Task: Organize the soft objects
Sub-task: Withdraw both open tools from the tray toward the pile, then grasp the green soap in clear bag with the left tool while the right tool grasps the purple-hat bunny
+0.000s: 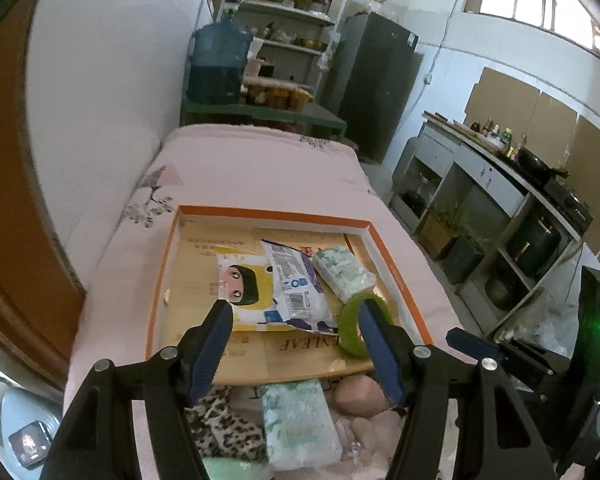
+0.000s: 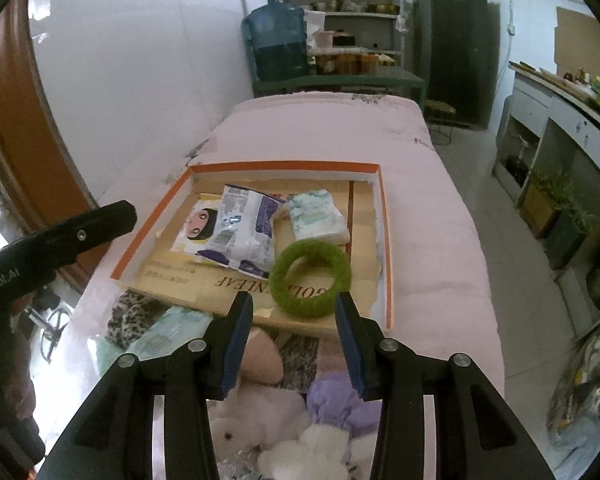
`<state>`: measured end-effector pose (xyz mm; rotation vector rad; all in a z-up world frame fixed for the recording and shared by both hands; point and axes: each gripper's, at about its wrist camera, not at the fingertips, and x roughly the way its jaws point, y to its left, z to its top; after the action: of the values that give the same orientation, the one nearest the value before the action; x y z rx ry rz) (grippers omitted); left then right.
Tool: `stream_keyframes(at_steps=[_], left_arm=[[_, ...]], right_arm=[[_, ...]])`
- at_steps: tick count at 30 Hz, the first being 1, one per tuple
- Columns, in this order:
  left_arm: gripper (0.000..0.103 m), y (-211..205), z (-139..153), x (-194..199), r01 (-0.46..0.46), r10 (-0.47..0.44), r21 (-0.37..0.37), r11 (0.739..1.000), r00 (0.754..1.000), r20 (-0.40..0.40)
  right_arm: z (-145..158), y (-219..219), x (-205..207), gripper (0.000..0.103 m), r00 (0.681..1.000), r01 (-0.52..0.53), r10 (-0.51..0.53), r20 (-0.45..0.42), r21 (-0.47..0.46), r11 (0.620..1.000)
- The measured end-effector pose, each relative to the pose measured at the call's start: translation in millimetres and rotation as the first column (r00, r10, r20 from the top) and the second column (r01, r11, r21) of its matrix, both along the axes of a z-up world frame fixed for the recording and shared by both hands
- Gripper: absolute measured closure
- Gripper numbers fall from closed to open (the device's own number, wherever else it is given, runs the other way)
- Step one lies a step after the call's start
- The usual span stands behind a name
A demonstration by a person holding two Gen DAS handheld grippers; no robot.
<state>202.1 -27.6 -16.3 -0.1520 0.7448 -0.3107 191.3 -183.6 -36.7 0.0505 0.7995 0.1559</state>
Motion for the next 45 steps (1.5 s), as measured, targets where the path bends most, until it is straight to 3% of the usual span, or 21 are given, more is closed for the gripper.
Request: stream_keyframes(at_steps=[9,22,32,40,45], left_arm=[[0.038,21,10,-38,-0.028,0.029,-0.016,0.999,0.997,0.065],[0.038,45,4,-89,-0.073,0.075,-0.018,0.997,0.989,0.131],[0.038,50,-14,-119,-0.072,0.074,-0.022,0.997,0.986,0.148],[0.038,56,-35,-139,-0.086,0.091,-0.033,0.996,0.982,0.164],[0.038,58,-48,-144,-0.086,0.091,-0.04,0.995,0.985,0.149]], right_arm=[[14,8,-38,0.059,0.998,-0.011,0.011,0.056,0.004,1.0],[11,21,-83,0.059,0.996,-0.042,0.04,0.082,0.033,0.999],[-12,16,-110,0.057,0.998,-0.036,0.032,0.055,0.064,0.997],[-41,-3,-127,0.055,0.999,0.028,-0.029,0.02,0.055,0.998],[-58,-18,-127,0.037,0.997,0.08,-0.079,-0.023,0.078,0.994]])
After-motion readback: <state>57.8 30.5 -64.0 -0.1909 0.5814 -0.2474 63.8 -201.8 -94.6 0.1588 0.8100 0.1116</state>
